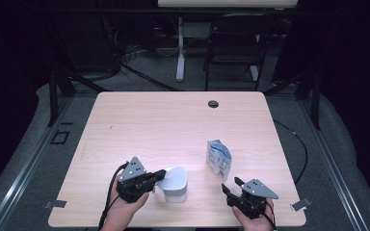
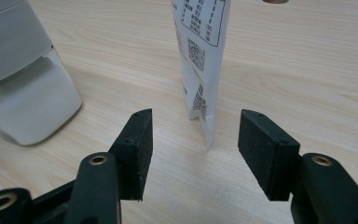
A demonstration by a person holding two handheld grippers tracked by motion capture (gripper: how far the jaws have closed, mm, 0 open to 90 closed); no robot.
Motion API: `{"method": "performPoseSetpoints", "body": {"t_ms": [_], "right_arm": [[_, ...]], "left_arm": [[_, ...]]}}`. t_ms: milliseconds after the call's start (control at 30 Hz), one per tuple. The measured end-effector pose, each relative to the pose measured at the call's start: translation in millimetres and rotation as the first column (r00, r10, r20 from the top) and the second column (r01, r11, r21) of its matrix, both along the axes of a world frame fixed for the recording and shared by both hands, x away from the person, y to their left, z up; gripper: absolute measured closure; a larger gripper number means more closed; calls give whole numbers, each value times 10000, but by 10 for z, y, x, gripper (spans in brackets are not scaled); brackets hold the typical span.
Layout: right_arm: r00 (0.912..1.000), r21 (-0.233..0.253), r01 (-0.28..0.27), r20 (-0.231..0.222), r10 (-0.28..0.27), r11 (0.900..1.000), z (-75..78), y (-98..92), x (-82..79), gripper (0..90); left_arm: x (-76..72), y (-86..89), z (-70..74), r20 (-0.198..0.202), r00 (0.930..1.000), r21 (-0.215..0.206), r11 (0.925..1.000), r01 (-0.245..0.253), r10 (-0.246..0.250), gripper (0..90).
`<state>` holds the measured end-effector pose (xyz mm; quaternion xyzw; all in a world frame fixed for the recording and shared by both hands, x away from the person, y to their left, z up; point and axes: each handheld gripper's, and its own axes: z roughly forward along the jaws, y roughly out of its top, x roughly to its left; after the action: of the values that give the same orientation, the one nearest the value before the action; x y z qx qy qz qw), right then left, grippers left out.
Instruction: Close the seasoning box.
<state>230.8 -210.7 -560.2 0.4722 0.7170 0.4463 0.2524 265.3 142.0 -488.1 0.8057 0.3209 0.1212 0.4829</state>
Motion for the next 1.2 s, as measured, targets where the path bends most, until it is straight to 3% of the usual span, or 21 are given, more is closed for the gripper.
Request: {"method": "performPoseSetpoints", "body": {"t_ms": [300,567,767,900,1000,1200], "right_arm": [[10000,35,-85,7,85,10000,6,2,3,444],[9998,-127,-179,104,180,9998,32,11,-3,443],[9997,-148,-212,151,214,9997,29,9,-7,443],[9996,-180,-211,180,214,9996,24,7,-18,442],[9995,-266,-217,203,222,9994,21,-5,-23,441],[9997,-328,-96,213,103,9994,6,-45,-29,440]], "left_arm": [[34,139,27,35,9993,-113,9993,-360,360,890],[71,381,-1,-13,9946,-86,9946,-1033,1033,890],[64,570,-45,77,9860,-24,9861,-1663,1664,873],[43,713,-98,190,9763,96,9764,-2156,2154,852],[26,803,-159,72,9713,101,9713,-2378,2377,827],[13,956,-318,-90,9561,50,9562,-2927,2928,705]]}}
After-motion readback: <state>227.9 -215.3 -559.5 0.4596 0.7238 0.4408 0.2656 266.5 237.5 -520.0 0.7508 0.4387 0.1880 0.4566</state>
